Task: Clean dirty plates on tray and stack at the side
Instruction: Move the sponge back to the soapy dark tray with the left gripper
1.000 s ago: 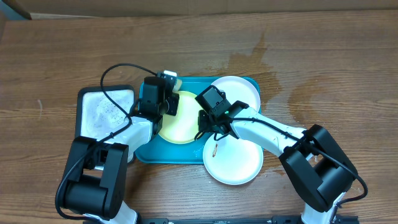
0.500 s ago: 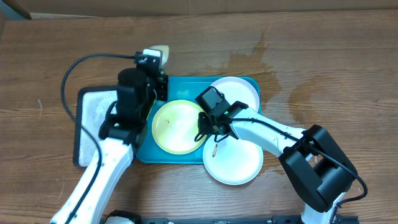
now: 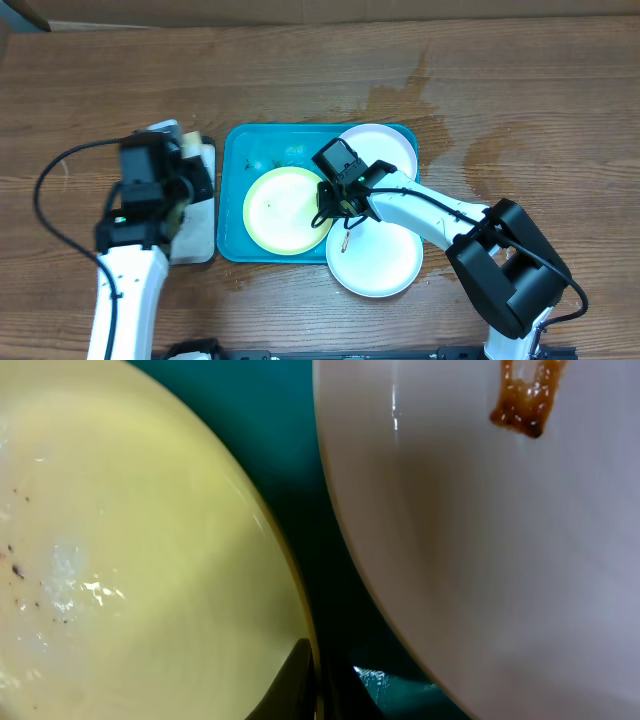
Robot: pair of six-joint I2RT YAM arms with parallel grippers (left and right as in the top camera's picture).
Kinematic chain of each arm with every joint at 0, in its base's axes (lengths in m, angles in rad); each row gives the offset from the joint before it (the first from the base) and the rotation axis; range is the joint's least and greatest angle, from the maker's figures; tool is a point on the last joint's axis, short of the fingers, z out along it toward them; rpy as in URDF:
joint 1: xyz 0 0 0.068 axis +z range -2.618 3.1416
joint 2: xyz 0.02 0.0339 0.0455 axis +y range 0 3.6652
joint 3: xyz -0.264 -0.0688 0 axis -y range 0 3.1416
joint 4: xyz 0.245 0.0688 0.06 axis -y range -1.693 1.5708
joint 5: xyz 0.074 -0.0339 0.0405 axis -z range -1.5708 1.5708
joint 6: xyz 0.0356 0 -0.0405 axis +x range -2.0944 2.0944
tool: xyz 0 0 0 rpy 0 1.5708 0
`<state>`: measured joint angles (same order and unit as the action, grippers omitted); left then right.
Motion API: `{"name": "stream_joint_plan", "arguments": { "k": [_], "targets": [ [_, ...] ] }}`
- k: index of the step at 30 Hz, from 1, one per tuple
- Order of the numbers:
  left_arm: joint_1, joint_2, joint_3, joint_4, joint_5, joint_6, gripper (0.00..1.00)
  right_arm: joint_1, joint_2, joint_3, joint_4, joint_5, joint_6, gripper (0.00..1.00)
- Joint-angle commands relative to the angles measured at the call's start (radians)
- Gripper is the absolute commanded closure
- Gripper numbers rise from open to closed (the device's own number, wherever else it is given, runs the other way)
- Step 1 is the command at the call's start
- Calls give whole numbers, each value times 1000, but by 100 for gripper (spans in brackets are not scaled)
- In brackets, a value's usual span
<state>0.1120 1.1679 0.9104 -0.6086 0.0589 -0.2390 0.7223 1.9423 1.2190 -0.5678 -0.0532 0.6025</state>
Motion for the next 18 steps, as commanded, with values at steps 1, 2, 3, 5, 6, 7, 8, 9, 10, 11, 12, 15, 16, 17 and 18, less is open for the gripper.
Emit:
{"name": "stream_joint_plan", "arguments": {
  "k": [1, 2, 3, 5, 6, 7, 8, 9, 10, 11, 12, 15, 16, 17, 18],
  "targets": [
    [120, -16, 56, -51, 161, -28, 96, 2, 0, 67, -34, 6, -18, 96],
    [148, -16, 57, -69, 186, -28, 96, 2, -5, 86, -54, 6, -32, 96],
    [180, -16, 58, -93, 210, -28, 96, 2, -12, 108, -80, 10, -39, 96],
    [230, -16, 58, -140, 235, -27, 96, 2, -23, 152, -133, 18, -45, 96],
    [254, -16, 58, -165, 238, -26, 96, 1, -26, 172, -156, 18, -58, 96],
    [270, -16, 58, -183, 240, -20, 96, 0, -27, 200, -191, 18, -66, 96],
    [288, -16, 58, -203, 247, -4, 96, -2, -27, 226, -224, 18, -78, 96],
    [298, -16, 58, -216, 250, 8, 96, -5, -27, 255, -260, 18, -85, 96],
    [308, -16, 58, -229, 251, 13, 96, -10, -27, 282, -293, 18, -95, 96],
    [313, -16, 58, -237, 253, 19, 96, -13, -27, 303, -319, 18, -108, 96],
    [316, -16, 58, -243, 253, 23, 96, -18, -27, 327, -347, 18, -121, 96],
    [316, -16, 61, -262, 253, 32, 96, -35, -27, 381, -423, 21, -141, 96],
    [316, -16, 64, -268, 253, 35, 96, -43, -27, 398, -450, 25, -146, 96],
    [316, -16, 70, -277, 253, 42, 96, -51, -27, 411, -470, 25, -163, 96],
    [316, -16, 78, -284, 253, 56, 96, -58, -27, 424, -491, 25, -176, 96]
  ]
}}
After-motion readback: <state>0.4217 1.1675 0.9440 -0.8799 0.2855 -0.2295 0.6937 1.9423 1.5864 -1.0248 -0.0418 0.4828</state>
